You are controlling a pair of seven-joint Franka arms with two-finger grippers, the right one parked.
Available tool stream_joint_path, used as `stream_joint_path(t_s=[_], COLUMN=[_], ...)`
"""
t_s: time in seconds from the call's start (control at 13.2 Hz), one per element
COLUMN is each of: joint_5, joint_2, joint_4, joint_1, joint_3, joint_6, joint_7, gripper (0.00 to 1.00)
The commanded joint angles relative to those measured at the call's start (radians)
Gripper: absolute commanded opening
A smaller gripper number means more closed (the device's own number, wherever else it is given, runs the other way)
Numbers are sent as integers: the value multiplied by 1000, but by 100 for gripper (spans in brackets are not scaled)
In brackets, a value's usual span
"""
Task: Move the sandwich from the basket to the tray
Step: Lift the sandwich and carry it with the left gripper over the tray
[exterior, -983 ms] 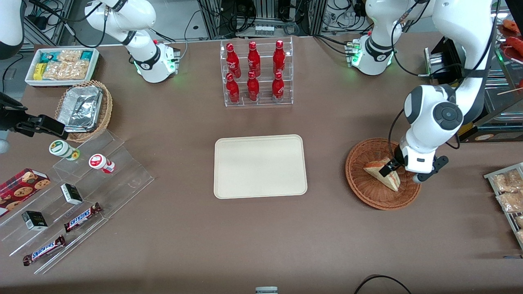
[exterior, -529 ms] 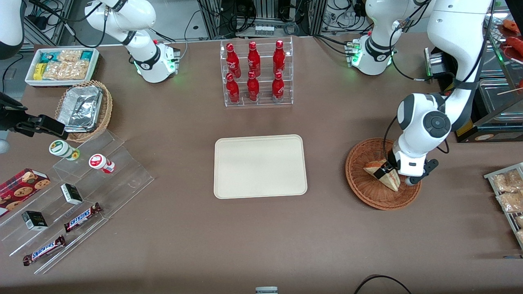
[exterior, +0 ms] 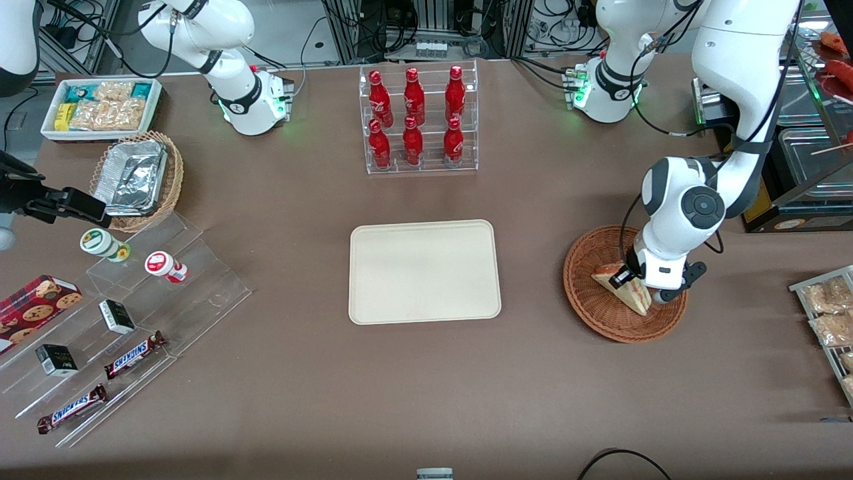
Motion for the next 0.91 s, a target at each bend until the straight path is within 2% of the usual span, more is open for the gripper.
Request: stream_joint_path(t_s=[0.0, 0.3, 0.53, 0.68, 0.83], joint_5=[92, 103, 83, 62, 62], joint_2=[-98, -126, -94, -34, 35], joint_4=[45, 231, 326, 398, 461], joint_1=[-8, -34, -109, -170, -263], joint_3=[10, -50, -81, -127, -133], joint_6=[-178, -445, -461, -461, -456], joint_7=[-25, -27, 9, 13, 12], gripper=[0, 0, 0, 0, 0])
